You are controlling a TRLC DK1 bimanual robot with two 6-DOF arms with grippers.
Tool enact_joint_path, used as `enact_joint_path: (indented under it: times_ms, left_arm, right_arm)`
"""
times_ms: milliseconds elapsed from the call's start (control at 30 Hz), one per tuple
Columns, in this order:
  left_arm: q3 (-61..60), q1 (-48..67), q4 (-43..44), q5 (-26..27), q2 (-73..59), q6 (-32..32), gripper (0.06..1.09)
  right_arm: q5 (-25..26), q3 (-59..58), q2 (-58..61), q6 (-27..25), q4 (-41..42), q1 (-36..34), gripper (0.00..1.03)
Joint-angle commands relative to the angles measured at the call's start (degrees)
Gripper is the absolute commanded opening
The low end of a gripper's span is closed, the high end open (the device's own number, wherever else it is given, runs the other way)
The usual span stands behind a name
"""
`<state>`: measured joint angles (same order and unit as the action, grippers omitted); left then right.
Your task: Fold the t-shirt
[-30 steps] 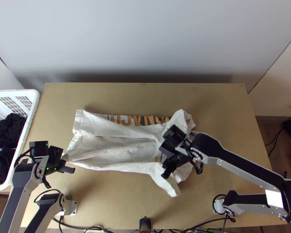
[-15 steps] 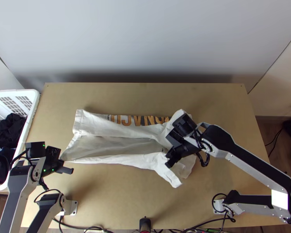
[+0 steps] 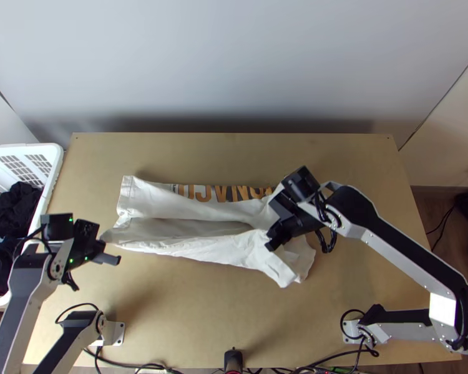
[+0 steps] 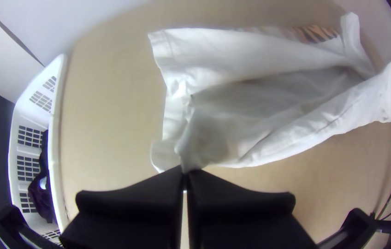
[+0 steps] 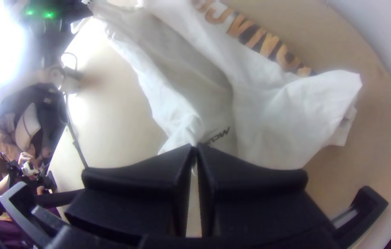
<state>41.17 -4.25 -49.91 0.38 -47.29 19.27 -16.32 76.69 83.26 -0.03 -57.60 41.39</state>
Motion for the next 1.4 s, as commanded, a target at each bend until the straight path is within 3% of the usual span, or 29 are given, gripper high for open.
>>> enact_joint_path:
  times_ms: [0,633,1367]
  left_arm:
    - [4.6,0.9,3.7,-0.1,-7.2,-0.2,0.09]
    - [21.2,0.8,9.7,-0.2,-28.0,0.9,0.09]
    - [27.7,0.3,14.8,-0.4,-41.4,1.0,0.09]
  right_arm:
    - [0.1,3.7,3.3,-0.6,0.0,-3.6,0.03]
    - [0.1,18.8,16.1,-0.5,0.0,-9.9,0.03]
    - [0.2,31.8,30.6,-3.0,-0.8,-14.6,0.03]
